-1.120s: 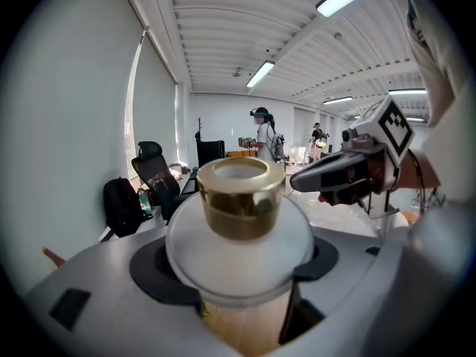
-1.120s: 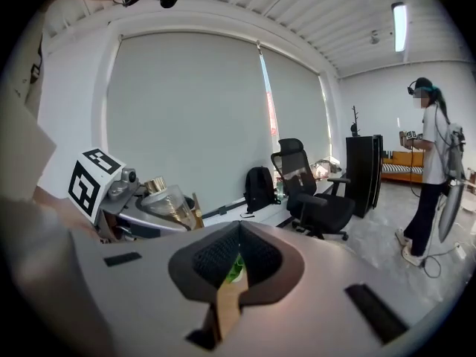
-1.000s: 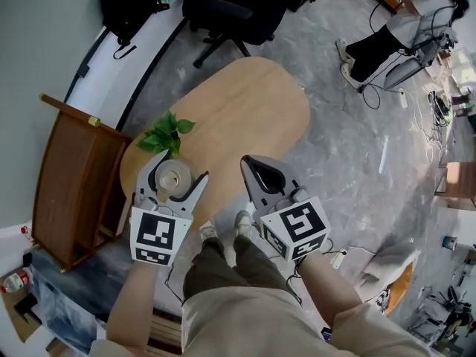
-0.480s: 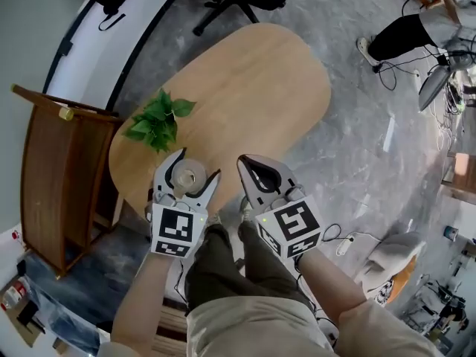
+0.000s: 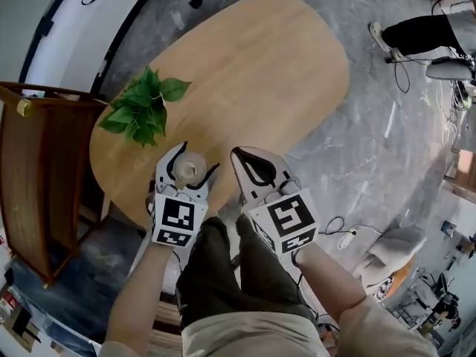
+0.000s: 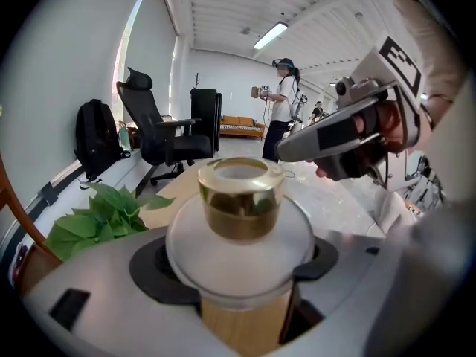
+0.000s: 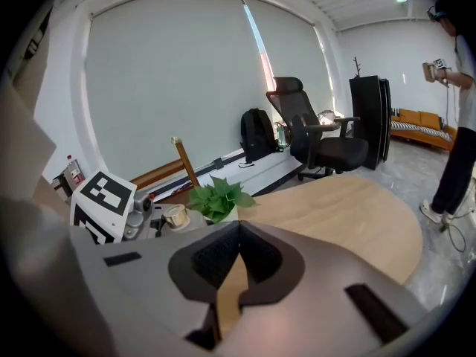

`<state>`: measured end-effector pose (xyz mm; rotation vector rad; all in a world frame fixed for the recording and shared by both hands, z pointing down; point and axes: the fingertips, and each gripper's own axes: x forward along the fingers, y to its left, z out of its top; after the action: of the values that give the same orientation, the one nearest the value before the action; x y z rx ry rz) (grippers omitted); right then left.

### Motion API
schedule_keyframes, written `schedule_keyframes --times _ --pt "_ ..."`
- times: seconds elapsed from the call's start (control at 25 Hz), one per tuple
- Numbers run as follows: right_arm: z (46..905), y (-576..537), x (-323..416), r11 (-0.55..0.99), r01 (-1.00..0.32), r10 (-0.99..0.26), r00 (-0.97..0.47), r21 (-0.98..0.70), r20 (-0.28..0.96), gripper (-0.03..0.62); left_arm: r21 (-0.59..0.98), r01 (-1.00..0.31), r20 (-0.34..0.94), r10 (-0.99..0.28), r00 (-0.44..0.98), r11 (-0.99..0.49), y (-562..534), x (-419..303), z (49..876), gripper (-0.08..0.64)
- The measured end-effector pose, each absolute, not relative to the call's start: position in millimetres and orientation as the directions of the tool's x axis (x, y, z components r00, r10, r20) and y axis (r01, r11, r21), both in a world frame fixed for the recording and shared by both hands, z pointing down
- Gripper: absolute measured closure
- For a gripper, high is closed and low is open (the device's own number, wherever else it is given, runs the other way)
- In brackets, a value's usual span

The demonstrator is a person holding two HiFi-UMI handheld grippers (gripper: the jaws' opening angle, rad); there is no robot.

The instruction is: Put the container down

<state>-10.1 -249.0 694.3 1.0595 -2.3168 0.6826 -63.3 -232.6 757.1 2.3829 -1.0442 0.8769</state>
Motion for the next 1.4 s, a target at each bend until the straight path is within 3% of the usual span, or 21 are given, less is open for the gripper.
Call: schedule_keyframes --times 0.64,1.2,1.4 --pt "813 -238 19 0.526 -0.822 -0.503 -0.508 -0.218 0.700 0.597 0.117 -0.722 0.693 -0.465 0.552 -0.682 -204 -55 898 0.225" --pt "832 -215 0 0.531 -0.807 -0.472 -0.534 -0.257 0.701 0.597 0.040 -0.700 0.695 -0.483 0.532 -0.713 -188 -48 926 0.225" --pt "818 -201 -9 0.541 -0.797 -0.461 -0.548 -0.269 0.698 0.596 0.089 -0.731 0.709 -0.473 0.523 -0.676 -185 -48 924 0.218"
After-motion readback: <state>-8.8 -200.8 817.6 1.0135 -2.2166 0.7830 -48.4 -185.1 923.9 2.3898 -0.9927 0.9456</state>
